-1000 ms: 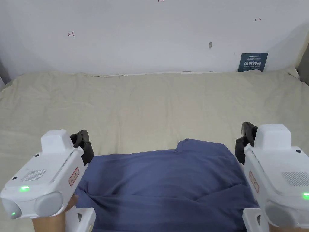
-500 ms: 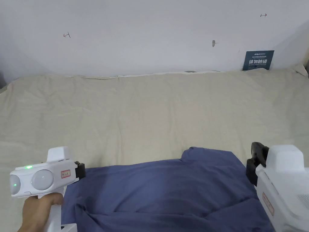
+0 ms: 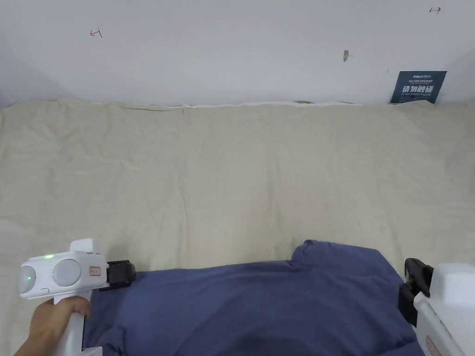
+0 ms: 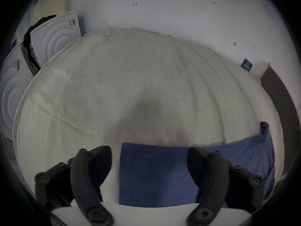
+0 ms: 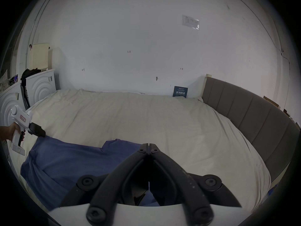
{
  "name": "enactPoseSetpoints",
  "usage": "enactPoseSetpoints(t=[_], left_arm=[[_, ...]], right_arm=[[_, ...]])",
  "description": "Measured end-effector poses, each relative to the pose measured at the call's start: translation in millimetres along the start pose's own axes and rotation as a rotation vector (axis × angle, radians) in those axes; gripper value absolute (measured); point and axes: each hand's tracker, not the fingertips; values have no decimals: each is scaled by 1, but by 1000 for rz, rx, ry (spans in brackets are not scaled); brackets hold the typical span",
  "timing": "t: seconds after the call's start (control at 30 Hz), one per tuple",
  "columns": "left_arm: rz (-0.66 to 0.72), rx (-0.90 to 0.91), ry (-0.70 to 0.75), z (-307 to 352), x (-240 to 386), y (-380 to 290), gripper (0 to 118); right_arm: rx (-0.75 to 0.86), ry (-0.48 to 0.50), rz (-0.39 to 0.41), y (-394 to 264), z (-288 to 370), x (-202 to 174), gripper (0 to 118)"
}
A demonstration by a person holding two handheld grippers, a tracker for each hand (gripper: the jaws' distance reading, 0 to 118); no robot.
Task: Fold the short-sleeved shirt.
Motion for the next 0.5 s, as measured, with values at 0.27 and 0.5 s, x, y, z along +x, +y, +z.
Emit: enactPoseSetpoints(t=[0.27,0.5], left_arm=[[-108,56,-2,0,17,-17,3],[-89,211,-54,56,31,-22,3]], right_arm=[[-77,33,-42,2,-46,4,2],[-256,52,-107,14,-143,28,81]])
